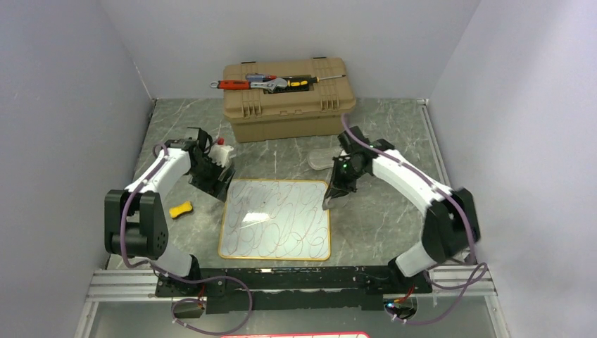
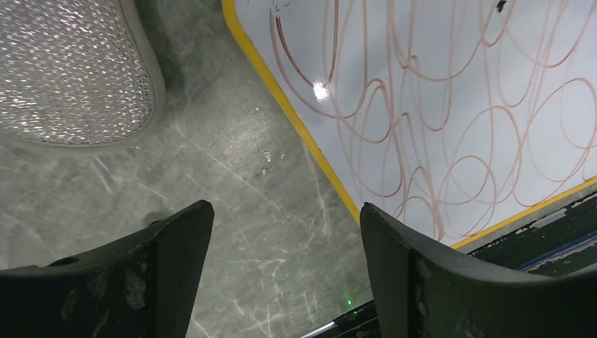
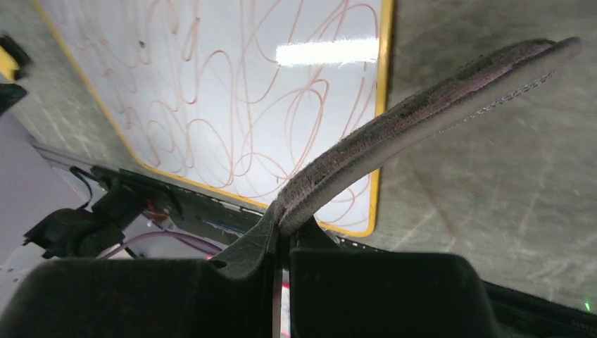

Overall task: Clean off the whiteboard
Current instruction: Erase the whiteboard at the center of the board.

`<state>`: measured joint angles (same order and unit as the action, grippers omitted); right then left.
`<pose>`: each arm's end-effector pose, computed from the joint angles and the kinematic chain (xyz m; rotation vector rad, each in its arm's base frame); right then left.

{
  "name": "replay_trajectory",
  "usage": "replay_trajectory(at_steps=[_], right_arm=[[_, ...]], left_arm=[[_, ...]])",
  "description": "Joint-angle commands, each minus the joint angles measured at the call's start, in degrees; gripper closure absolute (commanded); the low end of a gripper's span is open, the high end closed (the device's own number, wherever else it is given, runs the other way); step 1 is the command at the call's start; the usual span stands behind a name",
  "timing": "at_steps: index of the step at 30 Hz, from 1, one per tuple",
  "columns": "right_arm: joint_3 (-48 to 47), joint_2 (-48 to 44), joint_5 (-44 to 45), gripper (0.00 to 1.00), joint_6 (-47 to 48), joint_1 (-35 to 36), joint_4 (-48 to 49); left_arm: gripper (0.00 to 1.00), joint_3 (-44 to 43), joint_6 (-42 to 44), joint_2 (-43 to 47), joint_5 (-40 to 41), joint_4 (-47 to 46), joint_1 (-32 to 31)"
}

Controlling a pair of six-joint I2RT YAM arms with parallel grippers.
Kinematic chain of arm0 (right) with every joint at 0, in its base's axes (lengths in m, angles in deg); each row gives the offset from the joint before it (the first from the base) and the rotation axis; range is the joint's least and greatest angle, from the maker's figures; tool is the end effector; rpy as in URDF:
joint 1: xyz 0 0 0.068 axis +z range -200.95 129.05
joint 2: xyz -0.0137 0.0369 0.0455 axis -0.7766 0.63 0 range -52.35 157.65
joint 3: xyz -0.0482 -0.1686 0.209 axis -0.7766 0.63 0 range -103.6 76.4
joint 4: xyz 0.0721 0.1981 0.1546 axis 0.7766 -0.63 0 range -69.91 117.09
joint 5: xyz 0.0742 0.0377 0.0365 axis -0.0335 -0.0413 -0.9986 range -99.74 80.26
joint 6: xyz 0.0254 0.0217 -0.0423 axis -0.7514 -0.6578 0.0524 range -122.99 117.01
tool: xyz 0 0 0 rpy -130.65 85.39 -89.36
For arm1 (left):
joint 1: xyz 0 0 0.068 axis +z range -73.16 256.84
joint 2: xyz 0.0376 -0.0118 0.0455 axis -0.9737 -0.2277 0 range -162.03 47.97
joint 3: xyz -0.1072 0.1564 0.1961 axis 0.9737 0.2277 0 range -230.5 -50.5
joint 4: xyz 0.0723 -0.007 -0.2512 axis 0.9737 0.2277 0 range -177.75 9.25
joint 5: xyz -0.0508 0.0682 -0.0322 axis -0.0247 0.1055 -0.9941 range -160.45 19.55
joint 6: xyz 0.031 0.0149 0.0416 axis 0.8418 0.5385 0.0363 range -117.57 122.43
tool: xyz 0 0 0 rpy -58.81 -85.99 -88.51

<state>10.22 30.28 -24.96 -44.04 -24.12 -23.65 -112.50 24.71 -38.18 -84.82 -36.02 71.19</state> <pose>0.2457 0.1347 0.2636 0.2805 2.8764 0.6455 0.2747 -0.0360 0.2261 0.7302 2.7521 -0.3045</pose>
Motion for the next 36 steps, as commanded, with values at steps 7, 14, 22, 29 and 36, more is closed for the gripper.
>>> replay_trajectory(at_steps=[7, 14, 22, 29, 36], right_arm=[[-1.53, 18.03, -15.87, 1.0, 2.44, 0.05, 20.18], [6.37, 21.47, -12.17, 1.0, 1.23, -0.3, 38.07], [12.86, 24.95, -11.75, 1.0, -1.88, -0.22, 49.81], [2.84, 38.51, -9.15, 1.0, -9.69, 8.38, 58.46], [-10.93, 48.79, -5.01, 1.0, -14.71, 12.73, 56.62]], left_arm=[[0.36, 4.27, 2.62, -2.91, -9.16, -8.18, 1.06], [0.49, 2.95, 2.36, -13.35, -7.77, -11.24, 1.08], [0.59, 1.95, 3.55, -19.56, -7.82, -12.17, 0.95], [0.69, 3.23, 5.15, -20.62, -8.49, -12.77, 0.25], [0.74, 3.29, 4.83, -19.76, -6.38, -13.4, -1.18]])
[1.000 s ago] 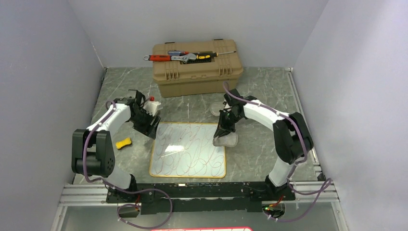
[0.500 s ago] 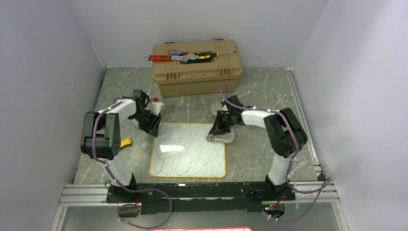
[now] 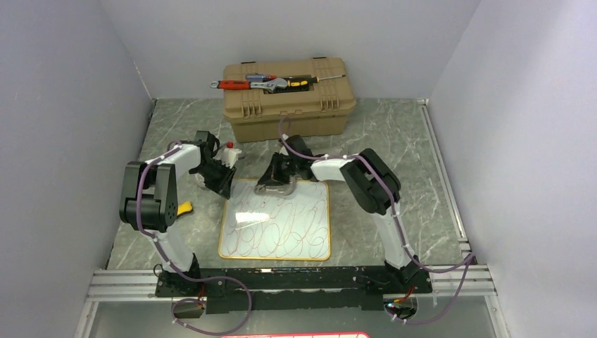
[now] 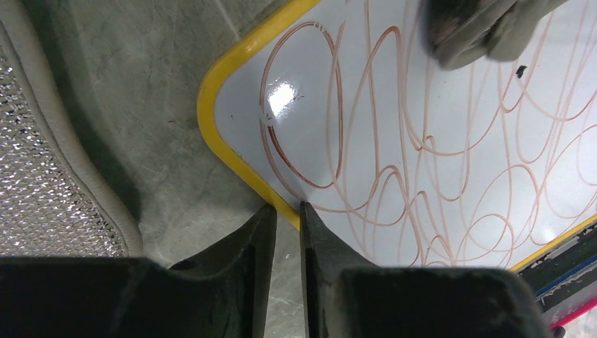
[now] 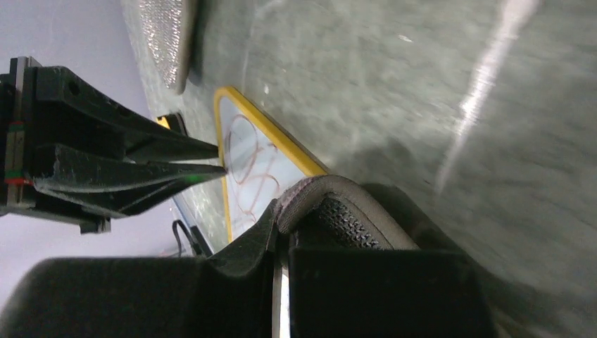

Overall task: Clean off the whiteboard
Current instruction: Erase the whiteboard at the center of the board.

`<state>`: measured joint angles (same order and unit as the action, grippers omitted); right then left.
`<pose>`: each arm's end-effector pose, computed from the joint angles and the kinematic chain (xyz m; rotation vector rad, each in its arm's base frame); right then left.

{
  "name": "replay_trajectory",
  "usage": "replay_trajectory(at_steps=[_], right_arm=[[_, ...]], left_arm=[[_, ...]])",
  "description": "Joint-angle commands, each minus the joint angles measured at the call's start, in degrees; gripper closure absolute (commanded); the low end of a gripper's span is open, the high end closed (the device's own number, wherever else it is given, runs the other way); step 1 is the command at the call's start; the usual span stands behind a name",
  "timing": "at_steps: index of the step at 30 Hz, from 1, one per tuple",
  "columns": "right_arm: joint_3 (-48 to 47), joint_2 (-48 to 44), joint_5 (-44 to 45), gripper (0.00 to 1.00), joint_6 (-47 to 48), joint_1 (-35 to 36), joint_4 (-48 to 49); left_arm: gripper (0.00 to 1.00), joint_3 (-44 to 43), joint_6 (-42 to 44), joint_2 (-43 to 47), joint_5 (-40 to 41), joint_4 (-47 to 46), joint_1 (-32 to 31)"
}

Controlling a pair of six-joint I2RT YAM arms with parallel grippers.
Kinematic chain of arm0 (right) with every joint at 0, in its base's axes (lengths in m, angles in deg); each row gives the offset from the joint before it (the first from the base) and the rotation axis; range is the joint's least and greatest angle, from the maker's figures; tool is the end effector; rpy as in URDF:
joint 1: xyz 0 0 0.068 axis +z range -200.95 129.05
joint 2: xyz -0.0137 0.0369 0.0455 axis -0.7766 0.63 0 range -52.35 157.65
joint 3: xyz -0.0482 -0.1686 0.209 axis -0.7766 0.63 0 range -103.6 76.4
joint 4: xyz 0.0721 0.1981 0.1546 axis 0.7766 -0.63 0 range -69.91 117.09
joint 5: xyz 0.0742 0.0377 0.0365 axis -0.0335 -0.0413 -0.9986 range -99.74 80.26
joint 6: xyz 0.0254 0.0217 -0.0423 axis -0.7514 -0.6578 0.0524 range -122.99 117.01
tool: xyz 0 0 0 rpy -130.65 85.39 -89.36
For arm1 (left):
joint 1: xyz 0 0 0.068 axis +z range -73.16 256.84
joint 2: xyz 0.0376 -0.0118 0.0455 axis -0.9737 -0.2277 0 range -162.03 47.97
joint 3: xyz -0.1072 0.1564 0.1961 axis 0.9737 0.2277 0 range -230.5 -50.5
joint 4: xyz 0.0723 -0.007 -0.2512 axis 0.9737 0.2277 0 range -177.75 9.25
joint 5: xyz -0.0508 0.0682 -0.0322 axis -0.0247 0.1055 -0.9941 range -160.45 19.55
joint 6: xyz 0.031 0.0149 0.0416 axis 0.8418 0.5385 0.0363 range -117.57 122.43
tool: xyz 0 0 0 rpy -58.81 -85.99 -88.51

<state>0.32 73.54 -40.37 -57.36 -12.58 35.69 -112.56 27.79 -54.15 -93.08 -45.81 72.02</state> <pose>0.3473 0.2981 0.1100 0.0422 2.6152 1.3424 0.3142 -0.0402 0.1539 0.7908 2.7777 -0.5329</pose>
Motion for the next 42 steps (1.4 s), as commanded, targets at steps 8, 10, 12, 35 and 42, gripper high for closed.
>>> replay_trajectory(at_steps=[8, 10, 12, 35, 42], right_arm=[[22.58, -11.73, 17.06, 1.0, 7.21, -9.01, -2.48], [26.37, -15.21, 18.49, 1.0, 9.79, -11.29, -3.59], [27.94, -16.44, 19.27, 1.0, 11.02, -11.79, -3.79], [19.57, -6.37, 18.5, 1.0, 2.84, -2.94, -2.64], [28.04, -8.67, 17.5, 1.0, 1.93, -3.2, 1.34]], left_arm=[[0.87, 3.33, 1.84, -5.28, 3.8, -4.4, -2.74], [0.89, 3.34, 1.85, -5.67, 3.87, -4.55, -2.74], [0.9, 3.52, 1.8, -5.72, 3.86, -5.04, -2.81], [0.92, 4.27, 1.55, -4.17, 3.04, -5.14, -3.71], [0.92, 4.9, 2.08, -3.27, 2.27, -5.32, -3.71]])
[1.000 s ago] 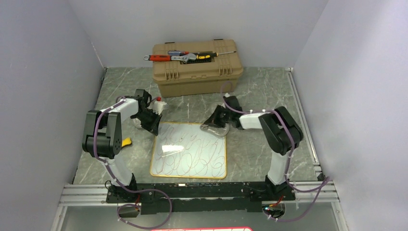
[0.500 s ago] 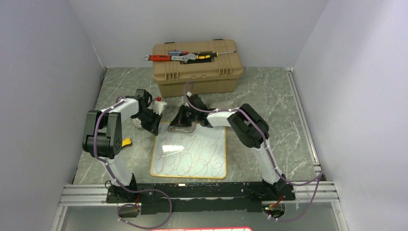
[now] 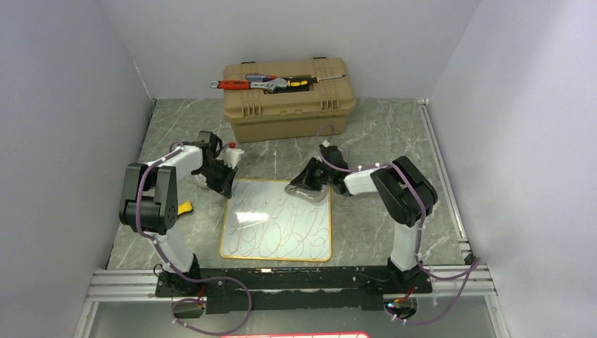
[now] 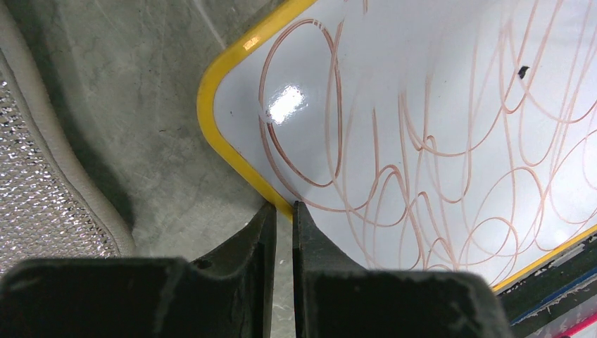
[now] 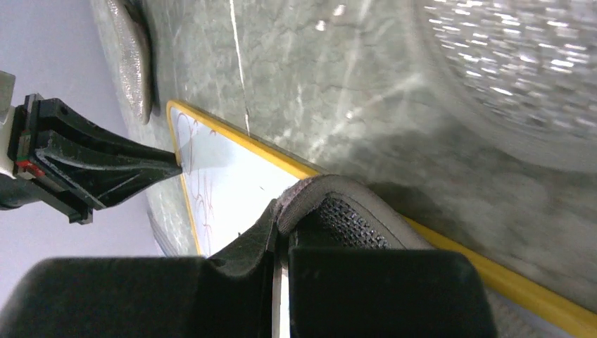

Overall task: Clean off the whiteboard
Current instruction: Erase the whiteboard at the center of the board.

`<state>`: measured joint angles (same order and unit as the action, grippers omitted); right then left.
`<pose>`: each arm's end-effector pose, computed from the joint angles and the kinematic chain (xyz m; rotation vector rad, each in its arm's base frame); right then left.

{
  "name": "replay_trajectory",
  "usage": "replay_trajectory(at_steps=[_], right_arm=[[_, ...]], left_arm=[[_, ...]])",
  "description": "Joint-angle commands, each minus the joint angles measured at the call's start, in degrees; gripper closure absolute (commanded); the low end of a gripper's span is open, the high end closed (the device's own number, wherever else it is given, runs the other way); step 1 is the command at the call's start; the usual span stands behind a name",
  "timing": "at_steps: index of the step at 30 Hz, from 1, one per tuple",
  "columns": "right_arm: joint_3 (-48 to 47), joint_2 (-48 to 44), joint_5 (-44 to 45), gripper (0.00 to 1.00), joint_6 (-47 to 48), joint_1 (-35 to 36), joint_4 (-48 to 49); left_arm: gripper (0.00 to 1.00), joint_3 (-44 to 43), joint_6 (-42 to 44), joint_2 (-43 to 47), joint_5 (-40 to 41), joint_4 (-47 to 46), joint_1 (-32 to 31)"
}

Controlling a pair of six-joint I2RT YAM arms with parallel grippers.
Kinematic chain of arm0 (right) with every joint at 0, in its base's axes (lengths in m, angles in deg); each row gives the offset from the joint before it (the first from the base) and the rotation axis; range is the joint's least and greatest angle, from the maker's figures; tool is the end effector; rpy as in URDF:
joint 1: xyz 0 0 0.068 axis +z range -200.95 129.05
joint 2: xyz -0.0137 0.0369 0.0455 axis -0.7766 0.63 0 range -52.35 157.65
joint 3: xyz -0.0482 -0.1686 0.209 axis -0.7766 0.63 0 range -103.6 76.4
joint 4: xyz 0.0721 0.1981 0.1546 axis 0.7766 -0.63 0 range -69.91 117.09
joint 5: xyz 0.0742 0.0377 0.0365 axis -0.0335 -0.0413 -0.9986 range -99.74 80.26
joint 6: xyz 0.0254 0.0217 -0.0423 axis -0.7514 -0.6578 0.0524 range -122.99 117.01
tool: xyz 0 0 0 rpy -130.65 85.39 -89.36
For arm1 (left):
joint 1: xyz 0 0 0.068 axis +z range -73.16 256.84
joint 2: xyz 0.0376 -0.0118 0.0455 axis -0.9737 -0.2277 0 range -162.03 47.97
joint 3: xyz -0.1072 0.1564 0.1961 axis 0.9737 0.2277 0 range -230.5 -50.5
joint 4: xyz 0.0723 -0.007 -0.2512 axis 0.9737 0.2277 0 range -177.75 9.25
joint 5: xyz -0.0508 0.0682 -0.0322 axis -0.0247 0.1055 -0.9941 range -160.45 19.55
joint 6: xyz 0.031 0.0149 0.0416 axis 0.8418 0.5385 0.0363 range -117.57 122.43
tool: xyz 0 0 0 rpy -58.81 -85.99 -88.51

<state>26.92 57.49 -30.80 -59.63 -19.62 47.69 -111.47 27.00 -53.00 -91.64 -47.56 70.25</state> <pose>0.3053 0.2008 0.1100 0.3364 2.4952 1.1521 0.3112 -0.0489 0.1554 0.8168 2.7575 -0.4931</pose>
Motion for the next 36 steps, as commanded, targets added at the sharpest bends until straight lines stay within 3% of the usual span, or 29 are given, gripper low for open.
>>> replay_trajectory(at_steps=[1, 7, 10, 13, 20, 22, 25, 32, 36], right_arm=[[-2.1, 9.66, 7.74, 1.0, 3.54, 5.86, -11.56], [-29.5, 23.65, 6.26, 1.0, 0.71, 14.17, -18.83], [-36.2, 27.72, 5.38, 1.0, -1.09, 14.63, -19.63], [-34.8, 26.79, 7.75, 1.0, -1.29, 13.82, -20.32], [-6.61, 11.49, 17.84, 1.0, 1.59, 7.36, -16.24], [-5.4, 10.85, 18.37, 1.0, 1.77, 7.55, -15.78], [-12.23, 15.47, 16.71, 1.0, 0.85, 10.6, -17.55], [-39.88, 30.32, 14.0, 1.0, -0.45, 18.21, -26.12], [-41.0, 30.67, 14.03, 1.0, -1.42, 17.93, -26.45]], left_arm=[[0.92, 3.51, 2.7, -4.74, 0.55, -3.38, -1.94], [0.92, 2.77, 2.34, -4.3, 0.02, -3.18, -1.94], [0.92, 2.31, 2.14, -4.08, -0.28, -2.93, -1.94], [0.92, 2.57, 2.5, -3.85, -0.14, -3.07, -1.94], [0.92, 4.3, 3.53, -2.26, 0.02, -3.79, -1.94], [0.92, 4.43, 3.59, -1.82, -0.23, -4.0, -1.94], [0.92, 4.55, 3.55, -1.83, -0.39, -4.2, -1.94], [0.92, 4.62, 3.35, -1.8, -0.52, -4.32, -1.94], [0.92, 5.18, 3.57, -1.25, -0.15, -4.58, -1.94]])
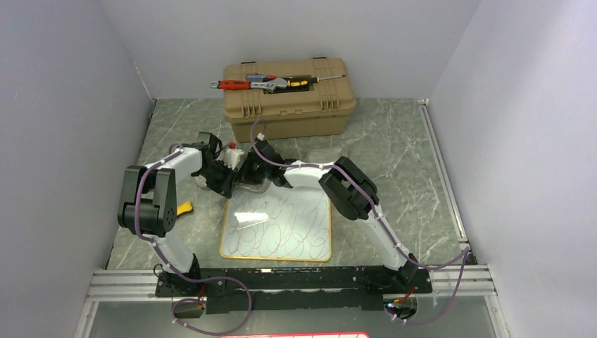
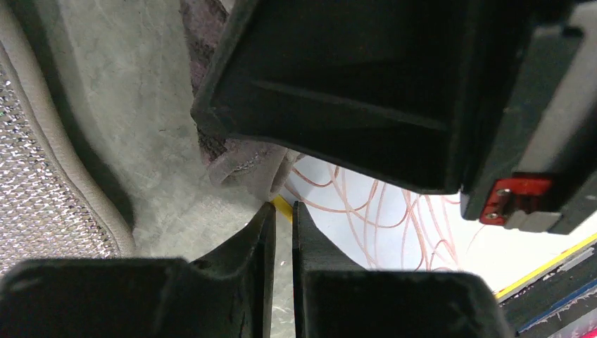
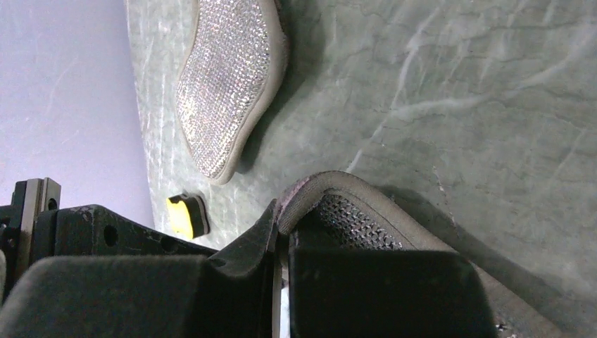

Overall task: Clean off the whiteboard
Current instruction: Erase the whiteboard at the center of the board.

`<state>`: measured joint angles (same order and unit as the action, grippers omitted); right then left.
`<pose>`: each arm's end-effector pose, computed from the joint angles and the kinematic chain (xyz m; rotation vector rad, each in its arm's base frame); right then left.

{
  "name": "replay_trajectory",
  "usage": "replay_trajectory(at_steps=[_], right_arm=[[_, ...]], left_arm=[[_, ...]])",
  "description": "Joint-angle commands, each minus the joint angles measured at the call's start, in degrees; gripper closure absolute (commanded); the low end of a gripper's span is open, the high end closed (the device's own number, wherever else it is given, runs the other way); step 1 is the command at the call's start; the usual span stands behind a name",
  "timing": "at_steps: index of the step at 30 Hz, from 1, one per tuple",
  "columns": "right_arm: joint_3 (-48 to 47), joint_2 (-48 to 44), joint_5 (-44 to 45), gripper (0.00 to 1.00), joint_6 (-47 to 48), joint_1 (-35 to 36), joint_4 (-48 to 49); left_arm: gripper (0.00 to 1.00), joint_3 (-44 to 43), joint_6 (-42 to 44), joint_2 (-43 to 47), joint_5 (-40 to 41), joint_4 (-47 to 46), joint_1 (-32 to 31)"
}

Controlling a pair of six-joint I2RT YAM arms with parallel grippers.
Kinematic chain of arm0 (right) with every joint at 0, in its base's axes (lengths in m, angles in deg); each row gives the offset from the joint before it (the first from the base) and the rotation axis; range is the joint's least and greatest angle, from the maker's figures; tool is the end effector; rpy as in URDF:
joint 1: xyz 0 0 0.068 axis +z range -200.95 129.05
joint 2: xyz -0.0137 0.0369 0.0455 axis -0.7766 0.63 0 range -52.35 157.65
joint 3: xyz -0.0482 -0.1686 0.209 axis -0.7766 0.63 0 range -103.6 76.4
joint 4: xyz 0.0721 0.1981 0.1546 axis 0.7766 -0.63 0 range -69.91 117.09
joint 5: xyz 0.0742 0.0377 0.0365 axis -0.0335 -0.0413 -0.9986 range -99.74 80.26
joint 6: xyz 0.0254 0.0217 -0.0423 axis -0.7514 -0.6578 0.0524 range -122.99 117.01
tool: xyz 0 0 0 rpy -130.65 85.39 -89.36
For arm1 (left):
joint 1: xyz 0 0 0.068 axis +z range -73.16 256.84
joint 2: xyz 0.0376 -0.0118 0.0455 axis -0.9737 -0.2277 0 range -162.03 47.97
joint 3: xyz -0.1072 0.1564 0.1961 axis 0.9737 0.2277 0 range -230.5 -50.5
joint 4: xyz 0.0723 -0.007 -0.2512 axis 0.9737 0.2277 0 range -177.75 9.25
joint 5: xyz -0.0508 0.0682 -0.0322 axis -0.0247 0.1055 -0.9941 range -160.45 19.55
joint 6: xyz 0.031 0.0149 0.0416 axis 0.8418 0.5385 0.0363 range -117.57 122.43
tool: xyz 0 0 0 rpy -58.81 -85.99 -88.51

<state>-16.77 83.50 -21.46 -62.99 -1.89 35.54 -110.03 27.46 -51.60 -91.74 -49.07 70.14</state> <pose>0.3354 0.3976 0.1142 0.1018 2.4642 1.2078 0.3074 -0.0491 0.1569 0.8301 2.7273 -0.4844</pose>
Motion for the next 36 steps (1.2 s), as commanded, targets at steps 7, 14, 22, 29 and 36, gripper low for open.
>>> replay_trajectory(at_steps=[7, 14, 22, 29, 36], right_arm=[[37.39, -12.46, 9.01, 1.0, 2.47, -10.14, -3.96], [58.36, -26.3, 11.55, 1.0, 9.68, -19.92, -2.35], [38.66, -11.5, 5.48, 1.0, 4.25, -8.49, -2.67], [28.56, -7.11, 1.87, 1.0, 3.89, -6.47, -6.05], [57.12, -27.25, 1.06, 1.0, 9.67, -21.24, -2.75]], left_arm=[[0.92, 5.21, 3.61, -1.77, -0.12, -3.61, -1.74], [0.92, 5.31, 4.32, -1.13, -0.14, -3.45, -1.56], [0.92, 4.83, 3.36, -1.14, -0.72, -3.13, -1.59], [0.92, 4.43, 3.07, -2.19, 0.91, -3.22, -1.65], [0.92, 4.37, 3.31, -3.23, 1.85, -3.9, -1.59]])
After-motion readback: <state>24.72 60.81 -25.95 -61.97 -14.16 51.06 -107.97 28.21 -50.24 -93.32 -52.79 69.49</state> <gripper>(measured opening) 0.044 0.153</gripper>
